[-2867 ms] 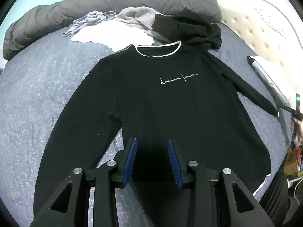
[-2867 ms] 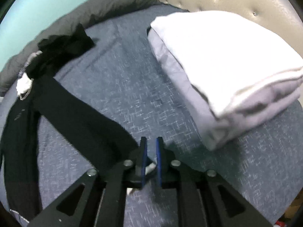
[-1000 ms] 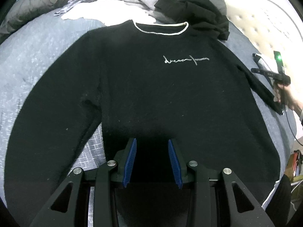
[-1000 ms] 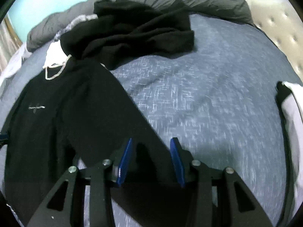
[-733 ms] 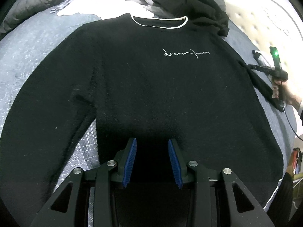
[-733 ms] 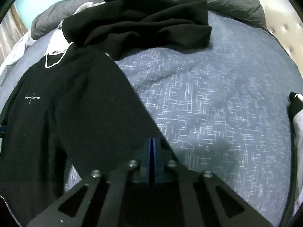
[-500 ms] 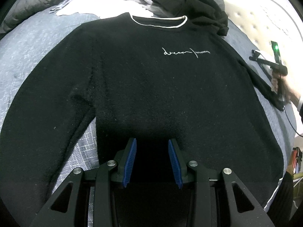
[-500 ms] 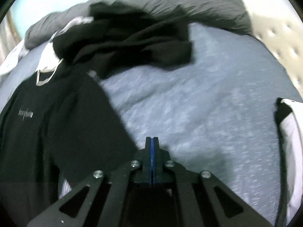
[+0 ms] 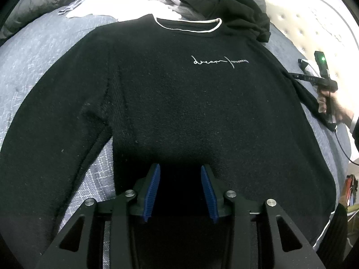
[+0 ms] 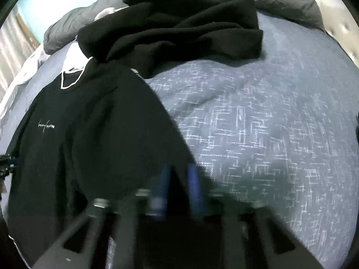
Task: Fold clothes
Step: 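Pull the held sleeve cuff outward with the right tool to straighten the sleeve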
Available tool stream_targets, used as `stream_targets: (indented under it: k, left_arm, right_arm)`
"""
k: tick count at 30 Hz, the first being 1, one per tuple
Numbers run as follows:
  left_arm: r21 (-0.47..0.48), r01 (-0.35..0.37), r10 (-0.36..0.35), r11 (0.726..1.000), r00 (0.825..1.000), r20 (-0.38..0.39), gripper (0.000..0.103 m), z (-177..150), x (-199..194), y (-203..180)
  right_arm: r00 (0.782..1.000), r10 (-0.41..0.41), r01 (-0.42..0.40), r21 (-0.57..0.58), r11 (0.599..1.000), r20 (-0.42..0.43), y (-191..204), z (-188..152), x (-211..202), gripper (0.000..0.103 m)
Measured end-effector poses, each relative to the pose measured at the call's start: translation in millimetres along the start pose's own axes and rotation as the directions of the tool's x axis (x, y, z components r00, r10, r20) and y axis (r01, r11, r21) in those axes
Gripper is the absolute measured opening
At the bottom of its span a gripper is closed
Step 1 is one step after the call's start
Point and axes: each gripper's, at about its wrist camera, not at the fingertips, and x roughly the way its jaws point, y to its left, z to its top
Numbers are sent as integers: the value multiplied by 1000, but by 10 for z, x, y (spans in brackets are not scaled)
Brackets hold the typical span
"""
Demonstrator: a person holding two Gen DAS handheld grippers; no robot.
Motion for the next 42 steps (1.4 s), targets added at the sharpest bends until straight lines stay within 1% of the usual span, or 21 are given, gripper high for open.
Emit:
stream_targets:
  k: [5, 8, 12, 16, 20, 23, 24, 25, 26, 27, 28, 30, 31, 33, 35, 36, 38, 39, 40, 41, 42]
  left_arm:
    - [-2, 5, -5, 1000, 1000, 0, 42, 5, 13, 3]
    - [-4, 6, -6, 1000, 1000, 0, 42, 3, 26, 4]
    - [-1, 4, -4, 1000, 1000, -3, 42, -2, 41, -5]
    - [1, 5, -5, 1000, 1000, -9, 42, -3, 43, 0]
    - [4, 7, -7, 1000, 1000, -13, 42, 3, 43, -4]
    - [3, 8, -8, 1000, 1000, -11, 42, -8, 44, 9]
    - [2, 9, -9, 1000, 1000, -10, 42, -12, 44, 13]
    - [-3, 10, -10, 1000, 1000, -8, 42, -15, 47, 15]
    - [-7, 12, -12, 1000, 1000, -6, 42, -18, 49, 17]
    - [-9, 13, -13, 1000, 1000, -5, 42, -24, 45, 20]
    - [-11, 12, -12, 1000, 1000, -4, 42, -26, 46, 17]
    - [-16, 10, -10, 1000, 1000, -3, 42, -29, 46, 10]
    - [-18, 9, -10, 1000, 1000, -3, 43, -33, 44, 17]
    - [-22, 6, -7, 1000, 1000, -6, 43, -32, 41, 19]
    - [-21, 1, -2, 1000, 1000, -11, 43, -28, 38, 14]
    - [-21, -1, 1, 1000, 1000, -13, 43, -26, 37, 11]
    - [-20, -4, 4, 1000, 1000, -18, 43, -22, 36, 9]
    - [-20, -4, 4, 1000, 1000, -20, 43, -20, 36, 10]
    - [-17, -6, 5, 1000, 1000, -21, 43, -20, 33, 9]
    - [-16, -6, 5, 1000, 1000, -21, 43, -24, 31, 10]
    - [-15, -5, 5, 1000, 1000, -23, 43, -27, 34, 7]
  right_arm:
    - [996, -58, 59, -17, 998, 63, -38, 65, -123, 2]
    - [988, -116, 114, 26, 993, 98, -161, 152, -201, 2]
    - [979, -190, 187, 38, 982, 73, -206, 295, -95, 2]
    - [980, -200, 201, 60, 978, -21, -237, 339, 213, 2]
    - [969, -246, 243, 123, 962, 11, -393, 305, 73, 4]
    - [975, -209, 194, 162, 968, 81, -573, 187, -288, 8]
    - [975, -195, 176, 162, 971, 105, -612, 128, -428, 11]
    - [980, -163, 143, 162, 976, 117, -626, 70, -529, 22]
    - [985, -130, 115, 134, 984, 112, -568, -1, -581, 42]
    - [990, -100, 91, 93, 992, 101, -485, -76, -620, 49]
    - [994, -70, 65, 52, 997, 89, -402, -152, -659, 53]
    - [998, -29, 30, -23, 999, 54, -240, -304, -692, 53]
    - [999, -26, 27, -46, 999, 32, -176, -372, -654, 53]
    - [998, -64, 63, -80, 995, -15, -60, -501, -515, 53]
    - [994, -103, 100, -95, 990, -30, 9, -574, -404, 52]
    - [994, -108, 105, -92, 990, -31, 32, -594, -364, 50]
    - [989, -144, 141, -91, 986, -27, 56, -615, -294, 31]
    - [989, -149, 146, -86, 986, -25, 48, -620, -275, 25]
    - [989, -149, 147, -82, 986, -18, 29, -615, -285, 13]
    - [988, -151, 150, -80, 985, -8, 6, -606, -304, 6]
    - [990, -139, 138, -68, 988, 2, -28, -594, -344, 3]
